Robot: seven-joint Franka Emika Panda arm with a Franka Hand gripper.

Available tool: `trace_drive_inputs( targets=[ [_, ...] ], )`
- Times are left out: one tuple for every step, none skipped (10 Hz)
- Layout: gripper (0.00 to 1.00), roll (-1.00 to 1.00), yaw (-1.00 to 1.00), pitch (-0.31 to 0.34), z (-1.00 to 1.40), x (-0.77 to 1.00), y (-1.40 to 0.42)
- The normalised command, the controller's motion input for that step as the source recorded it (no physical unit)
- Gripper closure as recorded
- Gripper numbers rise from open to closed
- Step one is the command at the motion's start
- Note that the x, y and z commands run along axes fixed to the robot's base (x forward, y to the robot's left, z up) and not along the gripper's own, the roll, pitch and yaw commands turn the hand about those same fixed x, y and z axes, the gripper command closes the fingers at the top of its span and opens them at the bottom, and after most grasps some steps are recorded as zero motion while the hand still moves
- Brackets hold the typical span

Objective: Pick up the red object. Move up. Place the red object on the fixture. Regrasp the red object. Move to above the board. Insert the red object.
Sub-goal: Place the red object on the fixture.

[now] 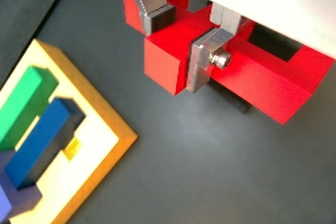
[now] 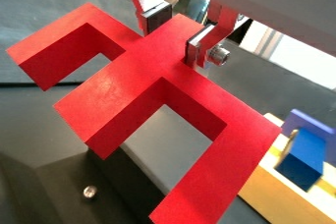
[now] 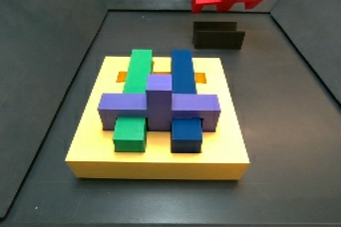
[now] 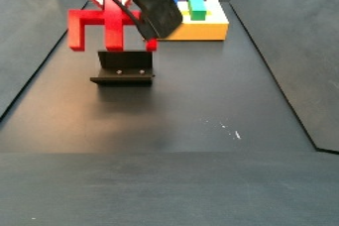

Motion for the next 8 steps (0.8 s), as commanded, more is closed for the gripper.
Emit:
trace_drive_inputs(
  targets=[
    [1.0,0.0,0.0,-0.037,-0.48,0.01,0.0],
    [1.0,0.0,-0.06,-0.009,-0.54,0.03,0.0],
    [1.0,-0.18,-0.05,-0.08,-0.35,0.0,0.0],
    [1.0,-0.24,-0.02,0.0,-0.23,0.1,-0.05],
    [1.0,-0.36,-0.21,-0.134,-0.26,-0.04,0.01],
    [1.0,-0.38,-0.25,-0.231,-0.24,-0.2,0.03],
    [1.0,-0.32,-0.13,-0.206,-0.31,-0.03,0.14],
    [1.0,0.0,0.0,0.0,-0.14,0.0,0.15]
  ],
)
